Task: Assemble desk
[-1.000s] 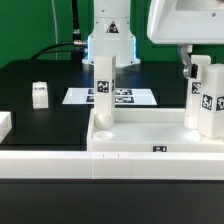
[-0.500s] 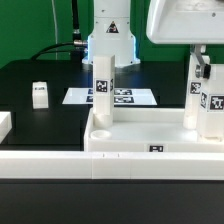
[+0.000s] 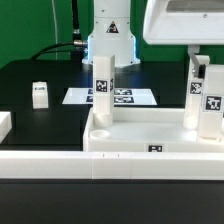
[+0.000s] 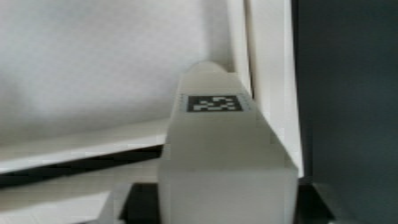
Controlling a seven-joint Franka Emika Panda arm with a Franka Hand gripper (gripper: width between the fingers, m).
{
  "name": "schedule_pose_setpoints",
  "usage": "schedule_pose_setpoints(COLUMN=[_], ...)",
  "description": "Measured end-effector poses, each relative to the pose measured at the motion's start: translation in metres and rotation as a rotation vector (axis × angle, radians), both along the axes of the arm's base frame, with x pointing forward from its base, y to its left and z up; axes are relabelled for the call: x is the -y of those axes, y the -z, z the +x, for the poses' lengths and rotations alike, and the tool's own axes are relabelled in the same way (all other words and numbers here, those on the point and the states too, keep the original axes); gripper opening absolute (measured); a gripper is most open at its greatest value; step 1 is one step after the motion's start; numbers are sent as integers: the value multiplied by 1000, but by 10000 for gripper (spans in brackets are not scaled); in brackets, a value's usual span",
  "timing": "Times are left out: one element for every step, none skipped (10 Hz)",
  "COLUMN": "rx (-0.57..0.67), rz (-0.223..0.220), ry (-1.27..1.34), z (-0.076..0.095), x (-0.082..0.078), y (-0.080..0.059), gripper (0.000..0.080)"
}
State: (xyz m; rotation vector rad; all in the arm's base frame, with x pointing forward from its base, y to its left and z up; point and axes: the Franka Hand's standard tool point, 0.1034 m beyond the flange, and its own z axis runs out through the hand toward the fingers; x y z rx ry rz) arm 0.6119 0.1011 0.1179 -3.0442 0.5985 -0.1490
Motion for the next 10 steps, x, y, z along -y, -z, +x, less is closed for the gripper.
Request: schedule_pose_setpoints(rx=[9,14,12,10,5,-2,-18,-27,-37,-41], rz=[9,28,40,47,63,76,89,108,123,131], ry=[82,209,304,361,453,540,658,753,848,934], z=[0,0,0,0,0,-1,-1,-1,-1,-2], x=[-2,-2,-2,-1,0,1,1,3,4,4], y=[0,1,1,1,1,1,1,2,2,2], gripper=[291,291,291,291,291,291,291,291,291,291])
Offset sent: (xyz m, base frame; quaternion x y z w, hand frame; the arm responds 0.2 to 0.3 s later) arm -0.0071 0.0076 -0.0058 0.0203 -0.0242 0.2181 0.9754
